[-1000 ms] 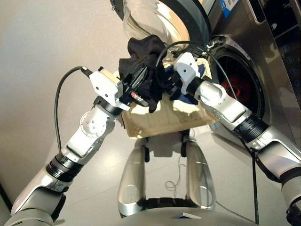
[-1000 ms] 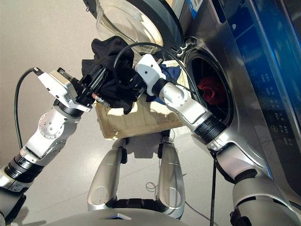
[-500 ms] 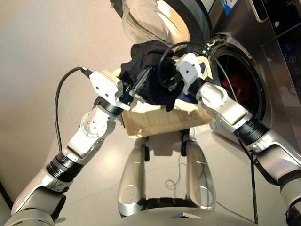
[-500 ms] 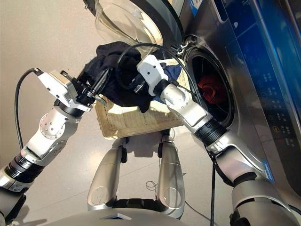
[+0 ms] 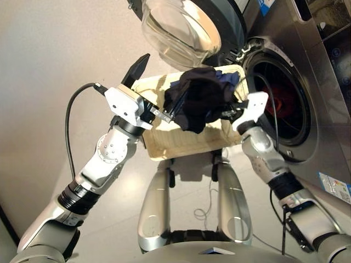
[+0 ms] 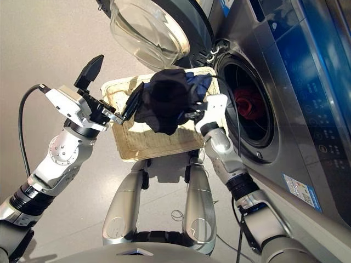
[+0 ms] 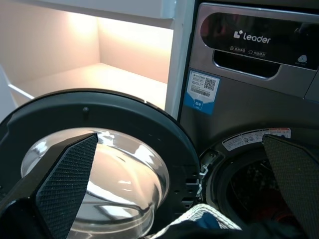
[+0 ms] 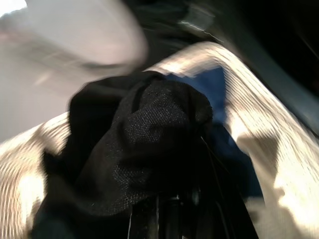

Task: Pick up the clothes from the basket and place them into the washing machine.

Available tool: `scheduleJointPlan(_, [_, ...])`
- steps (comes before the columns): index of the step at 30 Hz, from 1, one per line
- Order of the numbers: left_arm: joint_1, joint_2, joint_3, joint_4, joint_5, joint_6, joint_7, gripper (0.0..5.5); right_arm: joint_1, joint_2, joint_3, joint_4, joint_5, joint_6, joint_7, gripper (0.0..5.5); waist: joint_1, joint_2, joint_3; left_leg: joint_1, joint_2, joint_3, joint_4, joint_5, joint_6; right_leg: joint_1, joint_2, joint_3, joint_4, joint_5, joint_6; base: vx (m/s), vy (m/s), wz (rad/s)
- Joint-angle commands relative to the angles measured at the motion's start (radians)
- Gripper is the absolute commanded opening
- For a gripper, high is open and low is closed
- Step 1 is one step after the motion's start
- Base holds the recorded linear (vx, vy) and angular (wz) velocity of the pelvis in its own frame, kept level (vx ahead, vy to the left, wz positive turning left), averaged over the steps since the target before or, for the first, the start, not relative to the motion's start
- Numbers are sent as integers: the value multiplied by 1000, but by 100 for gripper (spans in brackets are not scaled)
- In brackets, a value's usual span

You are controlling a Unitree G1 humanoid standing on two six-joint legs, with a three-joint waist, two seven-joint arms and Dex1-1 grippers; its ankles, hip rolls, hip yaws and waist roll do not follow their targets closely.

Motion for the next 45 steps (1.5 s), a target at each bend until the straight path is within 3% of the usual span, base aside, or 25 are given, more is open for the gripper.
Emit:
scheduleJointPlan(1, [21, -30, 37, -67, 31, -81, 18, 550, -17, 52, -64, -45, 175, -118, 26, 0, -20, 0, -65, -28, -43, 15, 54, -27, -1, 2, -11, 14, -145, 115, 45, 0, 0, 0])
scheduleJointPlan(7, [20, -55, 34, -58, 7, -67, 12, 550, -74, 137, -206, 79, 535, -144, 101, 0, -17, 6, -63, -35, -45, 15, 59, -32, -3, 0, -10, 16, -145, 110, 42, 0, 0, 0])
scheduleJointPlan(14, [33, -87, 36, -34, -32, -47, -16, 550, -145, 126, -345, 114, 754, -194, 168, 0, -14, 11, -53, -59, -47, 11, 77, -38, -6, -20, -8, 19, -132, 105, 40, 0, 0, 0])
scheduleJointPlan(22, [35, -67, 18, -21, -57, -46, -32, 550, -284, 28, -452, 149, 762, -298, 90, 0, -4, 31, -9, -136, -52, 5, 121, -43, -2, -94, -11, 23, -91, 101, 41, 0, 0, 0])
scheduleJointPlan(28, [30, -46, -13, -16, -79, -43, -35, 550, -407, -83, -505, 216, 775, -348, 27, 0, 1, 58, 10, -282, -58, 0, 258, -77, 2, -233, -9, 40, 67, 61, 25, -55, -3, 208])
scheduleJointPlan(33, [107, -58, 7, 28, -145, -30, -33, 550, -484, -197, -516, 257, 747, -368, -40, 0, 14, 68, 10, -452, -48, -8, 419, -132, 1, -395, -7, 48, 236, 9, 17, -23, -3, 62])
scheduleJointPlan(45, [199, -42, 78, -26, -136, -34, 32, 550, -561, -451, -532, 321, 742, -412, -133, 0, 8, 44, 10, -735, -42, -13, 645, -192, -4, -671, 15, 47, 464, -54, -1, 0, 0, 0])
